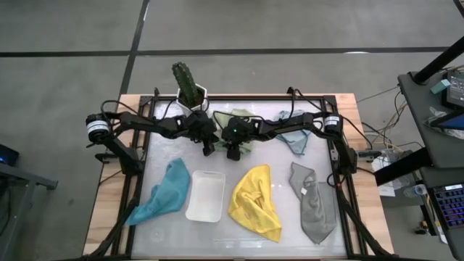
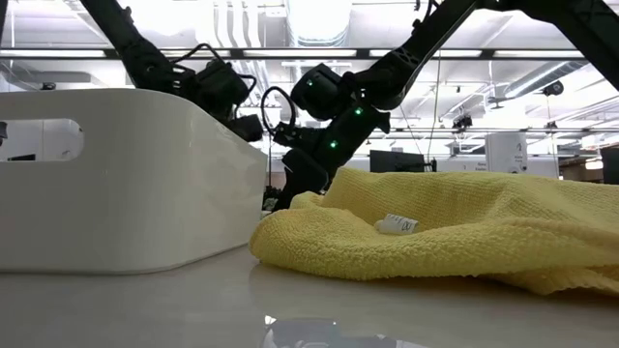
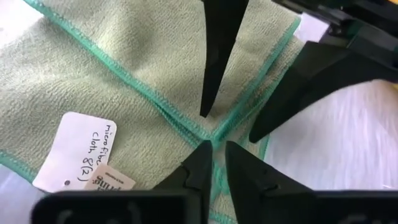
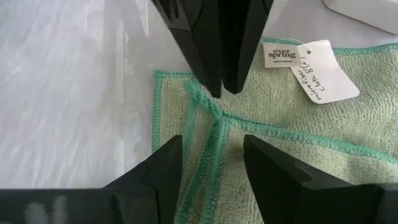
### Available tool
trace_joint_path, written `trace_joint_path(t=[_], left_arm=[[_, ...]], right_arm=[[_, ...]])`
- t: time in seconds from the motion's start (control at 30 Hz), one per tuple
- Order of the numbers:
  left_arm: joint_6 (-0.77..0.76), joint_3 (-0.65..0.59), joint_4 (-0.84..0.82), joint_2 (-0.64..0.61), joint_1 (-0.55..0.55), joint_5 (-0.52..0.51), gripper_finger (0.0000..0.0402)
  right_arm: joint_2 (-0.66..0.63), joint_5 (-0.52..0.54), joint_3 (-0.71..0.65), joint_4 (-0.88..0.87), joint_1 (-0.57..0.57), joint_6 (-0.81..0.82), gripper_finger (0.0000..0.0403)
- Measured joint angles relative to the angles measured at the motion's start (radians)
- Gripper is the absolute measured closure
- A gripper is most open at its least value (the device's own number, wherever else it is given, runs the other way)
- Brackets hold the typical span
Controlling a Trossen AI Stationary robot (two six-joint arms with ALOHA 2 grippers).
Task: Fold microfiber towels
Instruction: Fold the green microfiber towel
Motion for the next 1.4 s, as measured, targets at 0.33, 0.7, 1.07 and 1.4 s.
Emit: trace_joint_path(t=[0.33,0.7,1.07,1.4], left_arm=[[-0.022,-0.006,0.002,0.039,-0.007,0.023,0.0276],[-0.002,-0.007,0.007,0.06,-0.015,-0.056,0.0279],[0.004,-0.008,-0.019,0.06,-0.02,-0.059,0.0396],[0.034,0.03,-0.017,0.012,-0.02,-0.059,0.0401]], right_arm=[[0.0,0.0,-0.002,0.0,0.0,-0.008,0.027],[0.0,0.002,-0.003,0.0,0.0,-0.021,0.0271],[0.0,0.006,-0.003,0.0,0.0,-0.019,0.0273],[0.0,0.007,-0.003,0.0,0.0,-0.015,0.0273]])
